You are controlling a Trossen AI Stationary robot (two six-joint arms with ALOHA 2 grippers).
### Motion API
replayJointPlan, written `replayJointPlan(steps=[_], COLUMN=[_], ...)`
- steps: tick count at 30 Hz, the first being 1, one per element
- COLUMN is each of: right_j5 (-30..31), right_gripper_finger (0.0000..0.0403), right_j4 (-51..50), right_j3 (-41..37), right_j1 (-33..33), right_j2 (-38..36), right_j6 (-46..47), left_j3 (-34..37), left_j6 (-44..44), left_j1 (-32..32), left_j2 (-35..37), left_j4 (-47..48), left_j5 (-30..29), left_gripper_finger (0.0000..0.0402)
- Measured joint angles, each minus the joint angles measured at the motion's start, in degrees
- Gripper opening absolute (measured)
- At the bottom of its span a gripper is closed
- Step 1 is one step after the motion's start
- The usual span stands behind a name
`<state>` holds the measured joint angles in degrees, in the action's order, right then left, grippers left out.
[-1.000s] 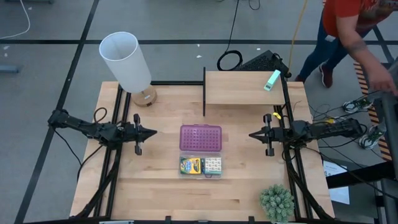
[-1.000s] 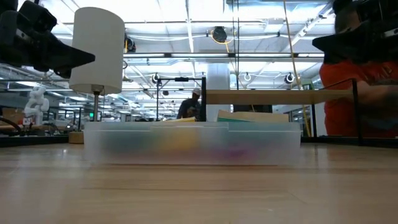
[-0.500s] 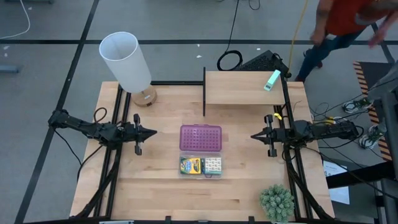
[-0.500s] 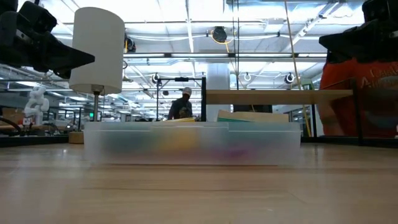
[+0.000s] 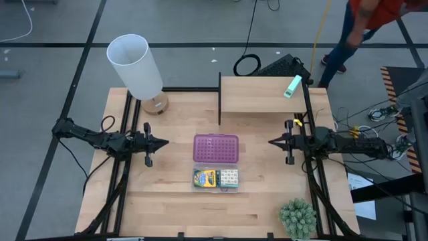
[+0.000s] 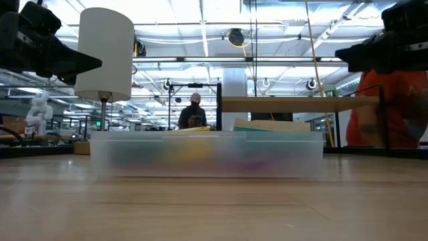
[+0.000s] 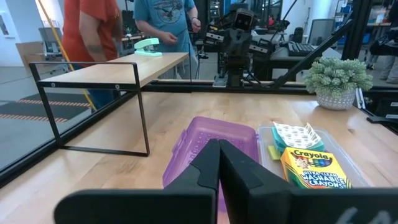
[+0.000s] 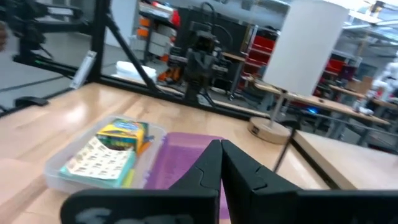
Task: Pack school essentials
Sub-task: Return to Home Position
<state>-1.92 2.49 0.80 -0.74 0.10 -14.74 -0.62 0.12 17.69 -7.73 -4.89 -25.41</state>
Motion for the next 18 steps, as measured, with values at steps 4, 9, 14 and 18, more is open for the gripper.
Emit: replayJointPlan(steps=[4, 9, 14, 18], right_j5=[-0.1, -6.4, -8.8, -8.8], right_gripper_finger=[0.0, 0.0, 0.0, 0.0], right_j4=[-0.3, 0.2, 0.4, 0.3], right_j3=[0.0, 0.0, 0.0, 0.0], right_j1=[-2.8, -5.2, -6.6, -6.7], right_j2=[0.0, 0.0, 0.0, 0.0], right_j6=[0.5, -0.1, 0.5, 0.5], left_j3=[0.0, 0.0, 0.0, 0.0], left_j6=[0.0, 0.0, 0.0, -0.2], left_j1=[0.0, 0.0, 0.0, 0.0], left_j2=[0.0, 0.0, 0.0, 0.0], left_j4=[0.0, 0.0, -0.1, -0.1], left_j5=[0.0, -0.1, -0.1, 0.0], left_gripper_finger=[0.0003, 0.0012, 0.0005, 0.0007])
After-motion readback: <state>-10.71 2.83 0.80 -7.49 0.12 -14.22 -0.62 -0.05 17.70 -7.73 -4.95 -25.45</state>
